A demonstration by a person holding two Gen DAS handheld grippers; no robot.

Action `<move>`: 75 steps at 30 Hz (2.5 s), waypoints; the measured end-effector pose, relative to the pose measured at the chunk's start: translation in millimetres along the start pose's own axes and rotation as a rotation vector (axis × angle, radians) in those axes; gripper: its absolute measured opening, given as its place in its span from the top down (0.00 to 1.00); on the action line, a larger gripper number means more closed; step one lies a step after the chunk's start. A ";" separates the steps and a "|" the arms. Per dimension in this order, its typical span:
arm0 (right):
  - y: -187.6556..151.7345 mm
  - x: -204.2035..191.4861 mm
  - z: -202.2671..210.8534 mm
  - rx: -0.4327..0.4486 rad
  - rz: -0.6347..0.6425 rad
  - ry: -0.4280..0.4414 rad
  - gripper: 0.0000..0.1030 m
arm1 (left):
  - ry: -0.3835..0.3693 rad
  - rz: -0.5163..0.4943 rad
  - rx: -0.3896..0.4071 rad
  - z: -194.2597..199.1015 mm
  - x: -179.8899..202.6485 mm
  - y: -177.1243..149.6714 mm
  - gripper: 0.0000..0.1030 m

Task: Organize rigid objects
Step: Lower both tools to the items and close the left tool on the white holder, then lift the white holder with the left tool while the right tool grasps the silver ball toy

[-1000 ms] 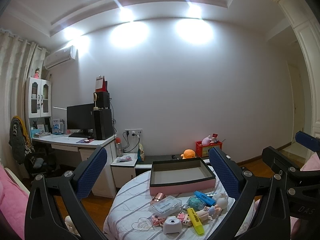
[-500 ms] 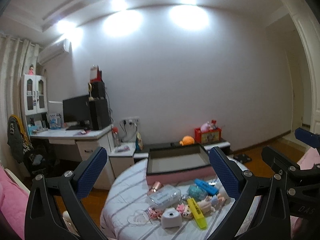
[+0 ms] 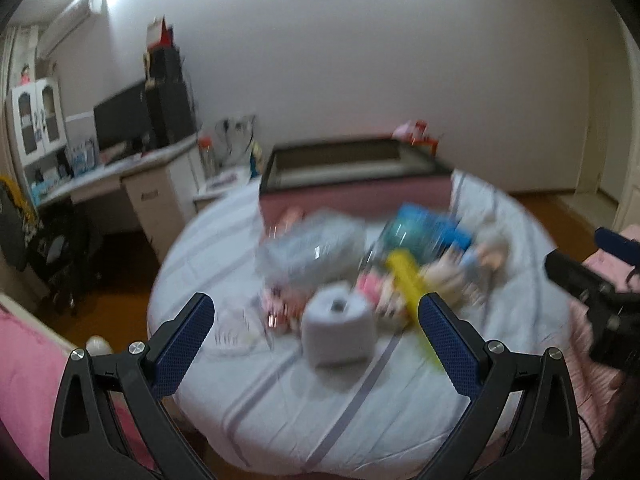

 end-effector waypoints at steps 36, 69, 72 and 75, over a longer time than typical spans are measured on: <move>3.7 62.1 -71.6 -0.132 -0.112 -0.030 0.00 | -0.201 0.048 -0.190 -69.1 5.9 -11.5 0.41; 21.0 66.2 -144.2 -0.247 -0.158 0.149 0.40 | -0.238 -0.032 -0.130 -58.6 7.0 3.0 0.47; 21.0 61.7 -137.8 -0.236 -0.133 0.127 0.40 | -0.242 -0.032 -0.099 -46.1 2.5 10.0 0.47; 23.5 56.5 -126.8 -0.208 -0.087 0.062 0.41 | -0.241 -0.035 -0.073 -37.9 0.2 17.3 0.48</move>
Point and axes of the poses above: each gripper's, at about its wrist camera, not at the fingertips, and z roughly against the way its jaws point, x to its right, y to its top, the point moved 3 cm from there along -z, roughly the way its jaws point, and after that the axes turned 15 degrees about y, right-handed, at the moved point
